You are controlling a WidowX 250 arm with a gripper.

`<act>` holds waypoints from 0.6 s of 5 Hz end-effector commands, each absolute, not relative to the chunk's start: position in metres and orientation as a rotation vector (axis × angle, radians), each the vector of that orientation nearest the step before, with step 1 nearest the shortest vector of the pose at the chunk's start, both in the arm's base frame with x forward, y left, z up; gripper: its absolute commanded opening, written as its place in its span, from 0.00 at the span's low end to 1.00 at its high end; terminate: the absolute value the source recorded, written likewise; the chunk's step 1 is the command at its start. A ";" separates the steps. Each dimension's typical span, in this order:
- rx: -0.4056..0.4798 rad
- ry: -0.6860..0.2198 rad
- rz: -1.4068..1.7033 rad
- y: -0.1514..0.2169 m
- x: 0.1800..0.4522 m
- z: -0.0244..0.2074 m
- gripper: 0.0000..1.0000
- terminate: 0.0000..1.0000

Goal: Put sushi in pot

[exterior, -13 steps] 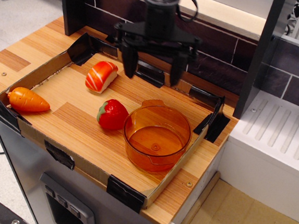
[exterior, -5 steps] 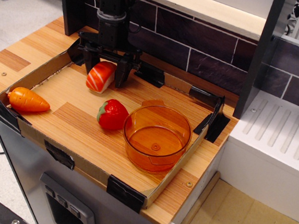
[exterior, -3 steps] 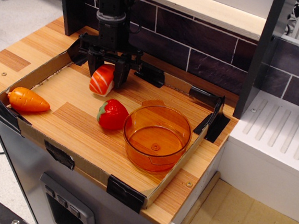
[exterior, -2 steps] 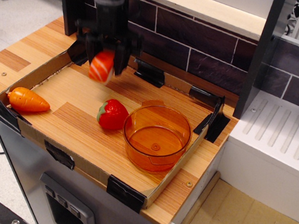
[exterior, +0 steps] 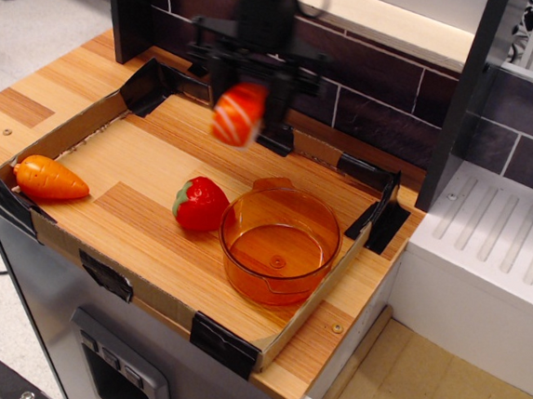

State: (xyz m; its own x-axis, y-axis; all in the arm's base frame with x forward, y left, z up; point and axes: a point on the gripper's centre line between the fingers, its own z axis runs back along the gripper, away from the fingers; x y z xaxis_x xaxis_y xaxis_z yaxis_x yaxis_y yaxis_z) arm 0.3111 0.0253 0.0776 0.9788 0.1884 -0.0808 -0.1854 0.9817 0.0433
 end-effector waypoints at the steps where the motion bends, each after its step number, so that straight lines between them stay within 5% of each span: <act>1: 0.072 0.044 0.138 -0.016 0.294 0.081 0.00 0.00; 3: 0.053 0.040 0.108 -0.033 0.280 0.064 0.00 0.00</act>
State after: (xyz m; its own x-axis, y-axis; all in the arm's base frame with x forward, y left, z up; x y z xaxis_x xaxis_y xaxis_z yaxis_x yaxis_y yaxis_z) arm 0.2735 -0.0322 0.0465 0.9880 0.1168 -0.1009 -0.1105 0.9917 0.0664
